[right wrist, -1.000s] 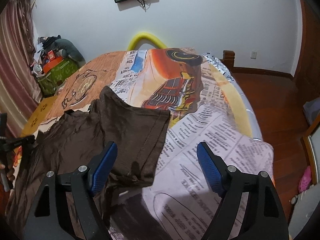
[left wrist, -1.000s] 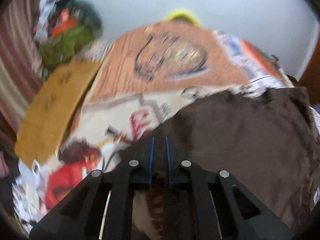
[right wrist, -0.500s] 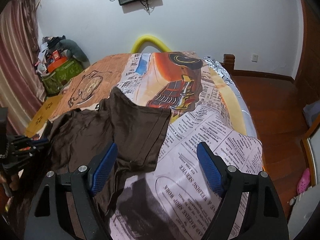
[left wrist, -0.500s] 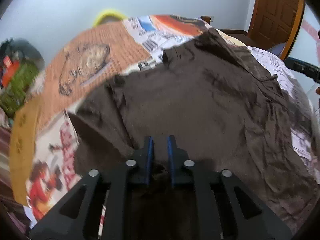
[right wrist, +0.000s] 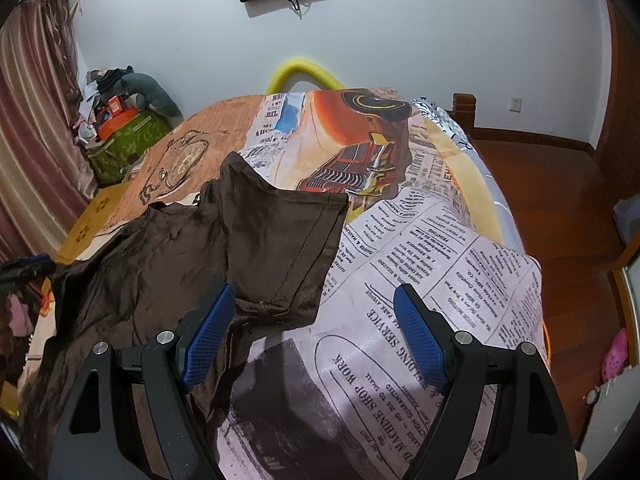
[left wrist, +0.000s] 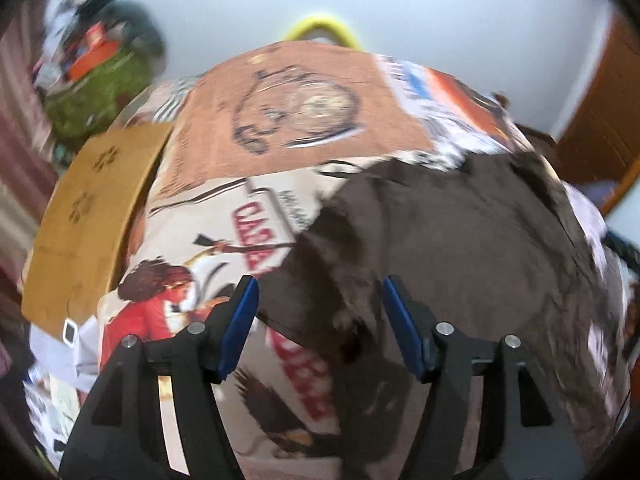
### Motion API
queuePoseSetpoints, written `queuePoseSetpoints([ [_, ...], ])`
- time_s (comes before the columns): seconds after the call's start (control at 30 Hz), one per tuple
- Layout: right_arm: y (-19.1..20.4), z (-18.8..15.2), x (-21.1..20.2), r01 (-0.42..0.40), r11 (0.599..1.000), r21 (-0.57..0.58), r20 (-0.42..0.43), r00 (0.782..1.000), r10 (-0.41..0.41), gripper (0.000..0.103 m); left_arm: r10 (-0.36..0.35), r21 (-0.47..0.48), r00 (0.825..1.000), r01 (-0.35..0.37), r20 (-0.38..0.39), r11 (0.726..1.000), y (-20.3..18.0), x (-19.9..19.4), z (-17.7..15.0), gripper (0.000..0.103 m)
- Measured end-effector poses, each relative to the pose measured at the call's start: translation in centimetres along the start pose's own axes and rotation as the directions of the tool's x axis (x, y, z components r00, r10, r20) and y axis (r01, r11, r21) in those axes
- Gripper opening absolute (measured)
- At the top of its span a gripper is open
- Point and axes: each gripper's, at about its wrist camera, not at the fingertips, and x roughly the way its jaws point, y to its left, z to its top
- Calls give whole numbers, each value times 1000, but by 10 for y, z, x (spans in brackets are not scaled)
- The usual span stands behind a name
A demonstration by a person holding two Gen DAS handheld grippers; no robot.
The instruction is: Fold small clothes
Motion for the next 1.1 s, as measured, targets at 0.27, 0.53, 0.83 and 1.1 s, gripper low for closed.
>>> queuePoseSetpoints([
  [0.27,-3,11,19,33,999,-14,-28,999,-33,79,43,-131,993,-58,-110,990,50,74,36,64],
  [0.53,-5,36,48,39,999,-34,-55,998,-41,79,62,-145,979,-91,-194,985,72,116,36,63],
  [0.83,-2,38,60,22,999,-24,-74,997,-24,69,-13,-186,972,-32,-235,982,77,138,16,35],
  [1.1,-6,43,55,1,1000,-18,-81,997,-3,65,89,-61,979,-102,-185,993,49,107,25,5],
])
